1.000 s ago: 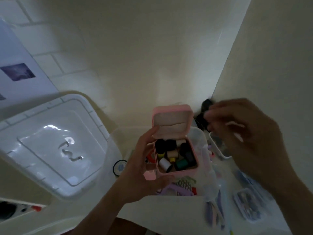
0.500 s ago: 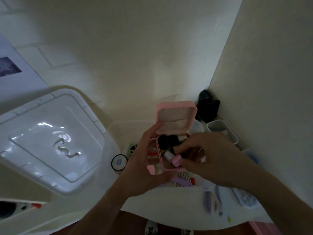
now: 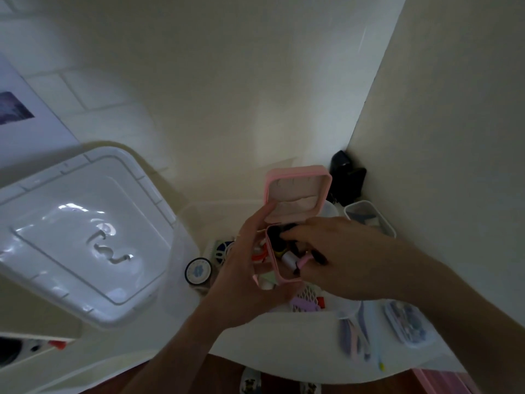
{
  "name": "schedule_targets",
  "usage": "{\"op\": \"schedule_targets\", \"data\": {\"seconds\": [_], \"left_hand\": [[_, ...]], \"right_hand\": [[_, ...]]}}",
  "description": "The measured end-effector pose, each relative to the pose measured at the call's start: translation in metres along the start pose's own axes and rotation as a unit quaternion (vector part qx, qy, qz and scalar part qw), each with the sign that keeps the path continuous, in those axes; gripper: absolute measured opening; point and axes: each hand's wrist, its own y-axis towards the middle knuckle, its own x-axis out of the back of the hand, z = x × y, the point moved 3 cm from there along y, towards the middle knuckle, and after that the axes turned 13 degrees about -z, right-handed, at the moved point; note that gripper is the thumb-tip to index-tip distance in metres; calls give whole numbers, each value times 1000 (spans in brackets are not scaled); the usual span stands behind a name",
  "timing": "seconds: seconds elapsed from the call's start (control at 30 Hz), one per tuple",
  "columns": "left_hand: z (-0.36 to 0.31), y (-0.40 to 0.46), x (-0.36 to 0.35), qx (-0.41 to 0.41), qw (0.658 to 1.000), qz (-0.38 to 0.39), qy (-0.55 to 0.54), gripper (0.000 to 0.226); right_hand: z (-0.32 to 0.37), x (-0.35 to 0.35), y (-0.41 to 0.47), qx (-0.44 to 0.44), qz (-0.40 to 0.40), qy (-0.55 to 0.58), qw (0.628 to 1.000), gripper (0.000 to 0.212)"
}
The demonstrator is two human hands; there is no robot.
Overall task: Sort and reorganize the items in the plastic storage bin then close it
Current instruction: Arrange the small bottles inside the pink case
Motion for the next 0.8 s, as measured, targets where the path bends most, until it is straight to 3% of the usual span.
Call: {"op": "schedule_targets", "data": {"seconds": [0.23,0.3,0.4,0.47,0.57,0.67,0.8], "left_hand": [[3,1,1,2,1000,-8,0,110],[5,1,2,2,1000,-11,1,111],[9,0,0,3,1000,-12,7,111],[13,0,-1,9,1000,-10,16,112],[16,-1,-4,17,1000,-3,22,114],[14,-3,-7,21,1000,5,13,114],[14,-2,-9,19,1000,9,12,112]], "right_hand": [[-7,-1,-1,-37,-5,24,999,18],[-9,2,-2,-54,-50,43,996,17],[-18,5,-3,-146,-137,123,972,23],[-20,2,-7,-182,-124,143,965,31],[-13,-7,-9,-136,-47,92,985,53],[-12,-11,-6,-104,-25,78,991,27],[-13,-21,2,-17,-13,-16,1000,31]]}}
